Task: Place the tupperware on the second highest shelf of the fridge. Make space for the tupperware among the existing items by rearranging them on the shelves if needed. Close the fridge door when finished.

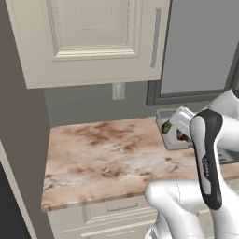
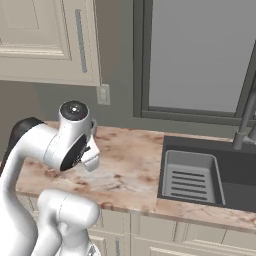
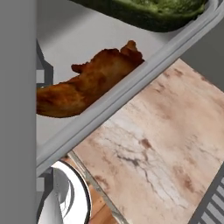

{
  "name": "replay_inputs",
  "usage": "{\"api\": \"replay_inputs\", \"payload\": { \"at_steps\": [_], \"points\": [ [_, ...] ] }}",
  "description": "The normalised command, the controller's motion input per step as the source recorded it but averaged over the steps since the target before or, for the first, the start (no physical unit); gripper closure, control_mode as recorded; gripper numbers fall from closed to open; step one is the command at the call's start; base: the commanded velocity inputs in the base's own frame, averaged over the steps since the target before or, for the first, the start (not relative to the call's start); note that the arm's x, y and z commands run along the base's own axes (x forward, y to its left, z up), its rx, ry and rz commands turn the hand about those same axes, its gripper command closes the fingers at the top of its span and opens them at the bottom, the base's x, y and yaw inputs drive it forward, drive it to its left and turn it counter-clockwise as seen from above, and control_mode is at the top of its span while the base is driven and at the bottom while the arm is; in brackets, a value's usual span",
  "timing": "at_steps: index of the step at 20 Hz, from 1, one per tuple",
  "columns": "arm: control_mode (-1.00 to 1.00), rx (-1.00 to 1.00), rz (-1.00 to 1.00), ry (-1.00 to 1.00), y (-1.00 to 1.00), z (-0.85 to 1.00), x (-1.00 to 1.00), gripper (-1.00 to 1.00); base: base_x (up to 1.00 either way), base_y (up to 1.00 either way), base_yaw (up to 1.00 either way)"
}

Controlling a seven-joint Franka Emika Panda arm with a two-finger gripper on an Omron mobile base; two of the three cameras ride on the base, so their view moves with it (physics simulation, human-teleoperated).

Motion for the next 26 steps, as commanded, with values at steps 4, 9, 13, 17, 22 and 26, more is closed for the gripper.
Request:
{"api": "replay_inputs", "payload": {
  "at_steps": [4,9,13,17,22,26],
  "points": [
    [-1.0,-0.02,0.01,-0.13,0.0,0.54,-0.5,1.0,0.0,0.0,0.0],
    [-1.0,0.0,0.0,0.0,0.0,0.04,-0.09,1.0,0.0,0.0,0.0],
    [1.0,0.0,0.0,0.0,0.0,0.0,0.0,1.0,-0.09,0.0,0.0],
    [1.0,0.0,0.0,0.0,0.0,0.0,0.0,1.0,-0.94,0.0,0.27],
    [1.0,0.0,0.0,0.0,0.0,0.0,0.0,1.0,-1.0,-0.05,0.48],
    [1.0,0.0,0.0,0.0,0.0,0.0,0.0,1.0,-0.98,-0.21,0.58]
  ]
}}
